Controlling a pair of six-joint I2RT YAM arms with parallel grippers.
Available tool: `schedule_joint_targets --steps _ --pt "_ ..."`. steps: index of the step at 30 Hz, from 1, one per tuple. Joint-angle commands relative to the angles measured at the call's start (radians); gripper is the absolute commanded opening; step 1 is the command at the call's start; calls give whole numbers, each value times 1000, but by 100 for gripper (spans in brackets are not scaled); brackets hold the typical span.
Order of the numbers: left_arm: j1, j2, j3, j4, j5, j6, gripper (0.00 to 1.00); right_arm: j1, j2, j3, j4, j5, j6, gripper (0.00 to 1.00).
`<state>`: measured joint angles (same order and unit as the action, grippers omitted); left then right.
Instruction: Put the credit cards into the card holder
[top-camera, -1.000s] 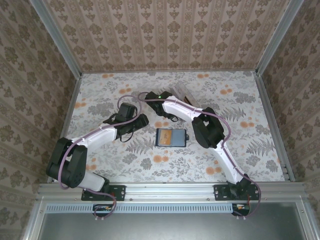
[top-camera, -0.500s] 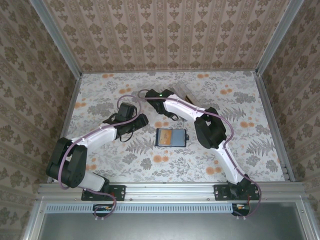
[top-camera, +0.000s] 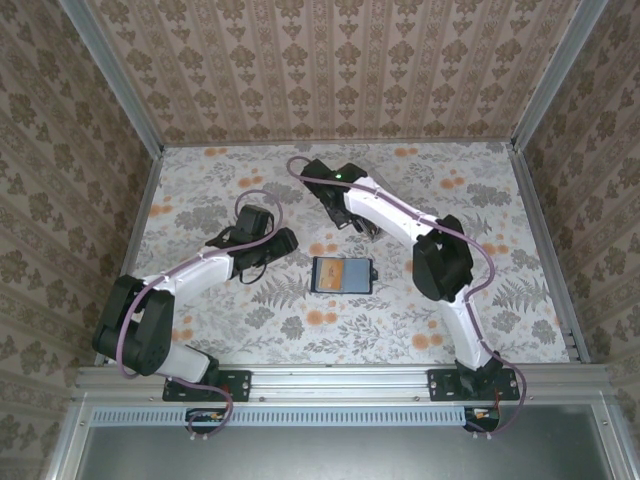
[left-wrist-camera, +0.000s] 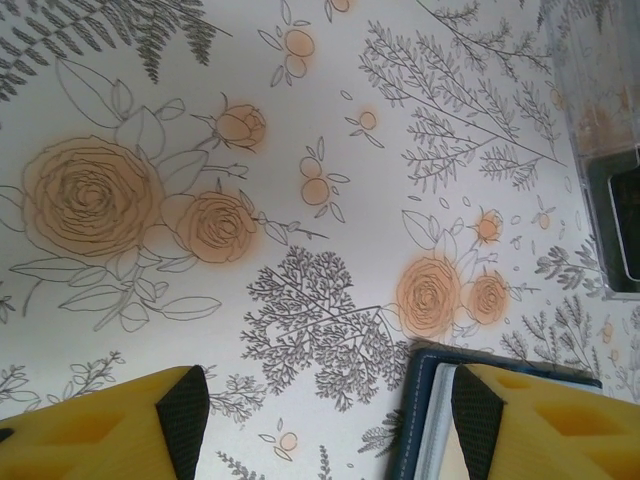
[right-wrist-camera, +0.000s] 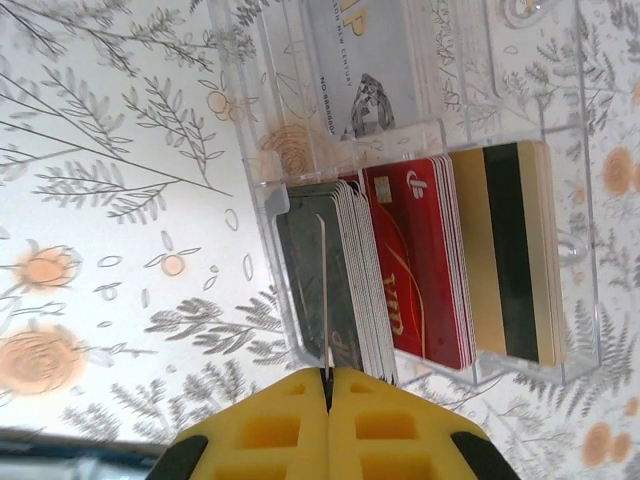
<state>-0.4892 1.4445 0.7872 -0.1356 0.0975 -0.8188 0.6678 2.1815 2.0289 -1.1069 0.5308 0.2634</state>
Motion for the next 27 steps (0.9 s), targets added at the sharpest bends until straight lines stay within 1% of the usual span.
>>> schedule_joint_targets --steps 1,4,6,7,9,11,14,16,22,27 --pt "6 8 48 -4 51 -4 69 -11 -101 -29 -19 -106 91 1" --pt "8 24 74 12 110 2 69 -37 -164 -73 10 -206 168 0" --pt "9 44 97 25 159 0 69 -68 -220 -142 72 -318 221 0" --pt "8 56 109 34 187 -4 69 -91 -255 -191 121 -395 252 0" --pt "10 74 125 62 241 -14 69 -143 -321 -297 233 -562 314 0" --pt "9 93 137 104 300 -35 70 -204 -389 -438 413 -757 395 0" --pt "15 128 154 160 380 -71 70 -274 -468 -613 639 -938 508 0" --pt "17 152 159 213 429 -108 70 -304 -491 -680 726 -1027 550 0" --pt "18 232 179 367 567 -216 65 -329 -519 -782 857 -1141 613 0" --pt "18 275 196 450 621 -271 64 -330 -520 -821 926 -1186 658 0"
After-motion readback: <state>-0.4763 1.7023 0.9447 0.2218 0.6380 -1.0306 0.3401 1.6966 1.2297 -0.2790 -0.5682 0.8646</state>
